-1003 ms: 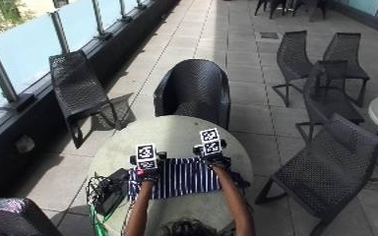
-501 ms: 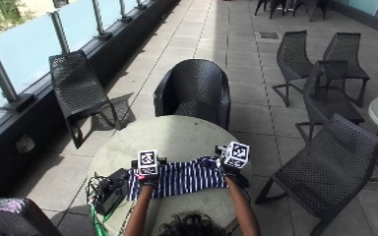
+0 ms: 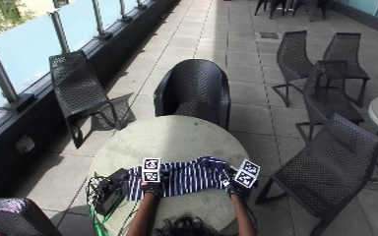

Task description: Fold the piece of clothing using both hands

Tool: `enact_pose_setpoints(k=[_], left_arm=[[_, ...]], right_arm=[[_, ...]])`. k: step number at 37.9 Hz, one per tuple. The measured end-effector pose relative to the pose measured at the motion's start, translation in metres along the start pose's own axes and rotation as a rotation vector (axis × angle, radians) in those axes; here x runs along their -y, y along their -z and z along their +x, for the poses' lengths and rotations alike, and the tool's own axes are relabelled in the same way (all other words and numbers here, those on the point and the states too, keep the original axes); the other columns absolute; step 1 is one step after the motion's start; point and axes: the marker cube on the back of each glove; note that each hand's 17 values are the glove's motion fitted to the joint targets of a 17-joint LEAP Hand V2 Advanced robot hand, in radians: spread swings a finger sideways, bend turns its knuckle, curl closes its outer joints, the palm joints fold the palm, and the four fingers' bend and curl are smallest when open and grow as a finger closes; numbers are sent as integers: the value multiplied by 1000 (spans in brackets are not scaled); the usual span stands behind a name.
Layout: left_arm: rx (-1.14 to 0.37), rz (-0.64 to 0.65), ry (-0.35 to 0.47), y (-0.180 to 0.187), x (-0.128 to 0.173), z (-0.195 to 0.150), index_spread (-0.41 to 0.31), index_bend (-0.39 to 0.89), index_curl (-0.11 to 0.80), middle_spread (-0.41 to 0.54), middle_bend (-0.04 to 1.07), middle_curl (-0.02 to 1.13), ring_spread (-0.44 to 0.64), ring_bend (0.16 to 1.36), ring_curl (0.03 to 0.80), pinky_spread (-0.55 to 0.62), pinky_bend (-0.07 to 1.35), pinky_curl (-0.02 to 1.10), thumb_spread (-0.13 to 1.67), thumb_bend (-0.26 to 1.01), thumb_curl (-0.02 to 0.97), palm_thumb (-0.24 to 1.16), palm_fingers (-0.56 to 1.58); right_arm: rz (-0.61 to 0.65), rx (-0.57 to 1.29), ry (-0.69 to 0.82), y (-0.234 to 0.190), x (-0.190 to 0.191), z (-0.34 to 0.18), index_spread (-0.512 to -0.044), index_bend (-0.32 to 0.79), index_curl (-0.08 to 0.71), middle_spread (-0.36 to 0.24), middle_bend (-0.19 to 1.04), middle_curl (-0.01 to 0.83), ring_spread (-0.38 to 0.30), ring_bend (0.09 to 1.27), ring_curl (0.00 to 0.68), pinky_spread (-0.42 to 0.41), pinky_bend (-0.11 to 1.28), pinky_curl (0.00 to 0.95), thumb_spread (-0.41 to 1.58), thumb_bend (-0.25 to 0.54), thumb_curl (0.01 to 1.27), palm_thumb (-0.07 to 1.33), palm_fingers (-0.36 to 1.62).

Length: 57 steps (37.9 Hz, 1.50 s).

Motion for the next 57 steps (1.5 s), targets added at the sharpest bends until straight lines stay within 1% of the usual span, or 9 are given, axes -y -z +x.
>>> enact_pose_setpoints(k=[6, 11, 14, 17, 21, 32, 43, 51, 57], left_arm=[[-47, -7, 3, -3, -1, -1, -64, 135, 265, -51, 175, 400, 111, 561, 363, 281, 596, 455, 1559, -39, 154, 392, 256], [-72, -10, -8, -4, -1, -1, -83, 195, 297, -36, 171, 386, 152, 534, 341, 321, 553, 427, 1594, -28, 122, 282, 279], [-78, -4, -8, -1, -2, -3, -88, 185, 309, -30, 169, 381, 167, 527, 337, 338, 543, 419, 1599, -19, 111, 238, 285], [-116, 53, -12, 12, -2, -5, -95, 209, 329, -28, 166, 374, 178, 507, 327, 358, 518, 404, 1600, -10, 105, 213, 299], [-172, 137, -4, 40, -8, -12, -87, 163, 331, -30, 167, 367, 179, 526, 327, 360, 515, 392, 1603, 15, 117, 242, 332], [-292, 180, 74, 40, -12, -59, -62, 121, 314, -56, 188, 365, 144, 576, 335, 366, 522, 381, 1593, 108, 183, 408, 359], [-322, 280, 161, 70, -50, -114, -30, 104, 276, -57, 199, 381, 131, 608, 339, 370, 542, 373, 1581, 158, 226, 493, 338], [-334, 285, 189, 63, -61, -135, -31, 113, 267, -56, 197, 386, 135, 608, 334, 370, 549, 365, 1582, 187, 252, 539, 338], [-249, 225, 179, 60, -64, -136, -31, 114, 262, -56, 193, 385, 138, 610, 331, 370, 559, 362, 1580, 201, 269, 560, 330]], right_arm=[[9, -185, -50, -10, -6, -9, -292, 74, 198, -16, 172, 351, 76, 545, 377, 74, 708, 404, 1140, -40, 195, 334, 409], [128, -211, -29, -8, -4, -20, -324, 34, 151, -93, 293, 386, -83, 696, 399, -113, 772, 398, 1172, 86, 249, 575, 850], [136, -193, -26, -5, -5, -25, -331, 28, 142, -118, 293, 393, -122, 708, 409, -154, 769, 405, 1170, 89, 257, 615, 850], [139, -105, -8, 6, -8, -39, -329, 61, 156, -168, 366, 426, -172, 789, 452, -197, 797, 429, 1158, 176, 301, 801, 1159], [197, 75, 64, 28, -12, -71, -318, 80, 176, -192, 391, 448, -196, 824, 482, -238, 835, 459, 1123, 200, 329, 900, 1222], [18, 237, 361, 48, -87, -207, -306, 85, 190, -205, 402, 467, -221, 856, 496, -281, 851, 475, 967, 121, 390, 954, 1222], [37, 59, 758, -39, -147, -328, -301, 94, 207, -210, 385, 472, -224, 849, 491, -286, 849, 473, 843, 38, 454, 985, 1222], [137, -204, 827, -86, -168, -347, -300, 95, 214, -211, 373, 473, -222, 844, 487, -287, 842, 471, 768, -12, 502, 997, 1215], [-101, -241, 997, -71, -182, -315, -302, 70, 212, -211, 370, 476, -222, 845, 486, -286, 842, 470, 722, -25, 531, 994, 1202]])
